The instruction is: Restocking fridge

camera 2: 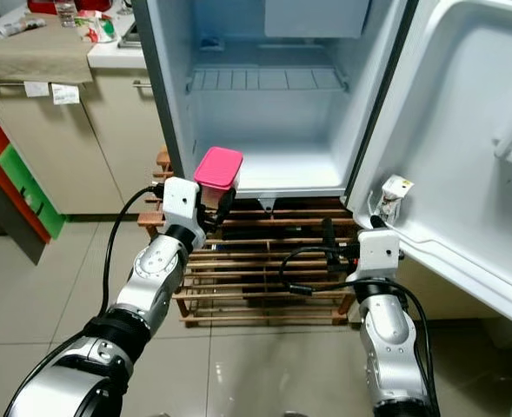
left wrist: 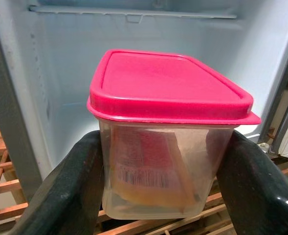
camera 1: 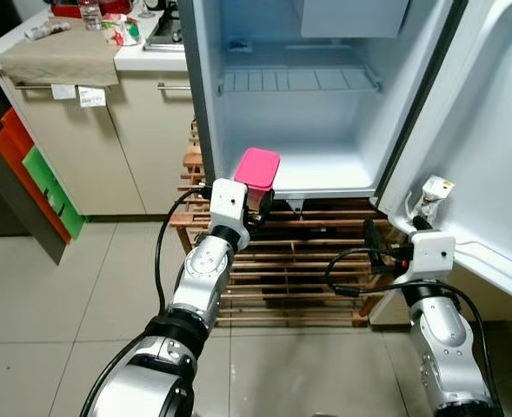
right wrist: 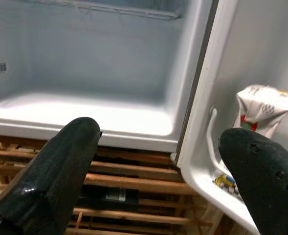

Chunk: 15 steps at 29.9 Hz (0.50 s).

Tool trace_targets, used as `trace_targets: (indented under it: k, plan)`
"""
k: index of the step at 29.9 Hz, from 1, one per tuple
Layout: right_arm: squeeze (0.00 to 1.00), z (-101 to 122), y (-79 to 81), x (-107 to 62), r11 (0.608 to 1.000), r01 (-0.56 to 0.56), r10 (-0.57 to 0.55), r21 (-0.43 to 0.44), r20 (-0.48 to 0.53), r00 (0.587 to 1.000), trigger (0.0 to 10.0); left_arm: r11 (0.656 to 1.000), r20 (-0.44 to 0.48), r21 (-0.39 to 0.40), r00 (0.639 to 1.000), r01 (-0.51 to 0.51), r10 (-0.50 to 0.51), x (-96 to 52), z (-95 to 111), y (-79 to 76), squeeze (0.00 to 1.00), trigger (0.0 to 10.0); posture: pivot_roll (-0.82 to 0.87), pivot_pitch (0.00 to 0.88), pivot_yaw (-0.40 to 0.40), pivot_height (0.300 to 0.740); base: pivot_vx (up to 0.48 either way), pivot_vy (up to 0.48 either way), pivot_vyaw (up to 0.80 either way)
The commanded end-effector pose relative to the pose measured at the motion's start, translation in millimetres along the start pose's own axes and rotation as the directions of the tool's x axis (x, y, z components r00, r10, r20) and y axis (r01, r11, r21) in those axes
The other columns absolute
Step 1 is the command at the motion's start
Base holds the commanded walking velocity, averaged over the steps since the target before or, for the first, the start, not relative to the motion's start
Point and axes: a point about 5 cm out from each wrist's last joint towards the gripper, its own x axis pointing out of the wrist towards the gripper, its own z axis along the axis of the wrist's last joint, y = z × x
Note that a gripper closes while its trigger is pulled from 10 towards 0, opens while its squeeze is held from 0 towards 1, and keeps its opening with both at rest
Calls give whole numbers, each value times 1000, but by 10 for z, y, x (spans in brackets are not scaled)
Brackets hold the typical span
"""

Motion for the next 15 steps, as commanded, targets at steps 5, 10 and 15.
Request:
trace_targets:
  k: [5,10,15]
  plan:
    - [0,129,17,57,1000,-14,14,-2,67,998,10000,997,146,73,988,31,-41,113,314,-34,0,10000,-178,0,31,740,404,0,0]
    - [0,322,145,102,997,-80,81,-13,138,987,10000,998,221,58,975,-5,-8,162,510,3,0,10000,-177,0,30,740,444,0,0]
    - [0,372,237,142,993,-120,122,-17,156,980,10000,998,246,50,969,-32,19,213,604,19,0,10000,-187,0,24,740,422,0,0]
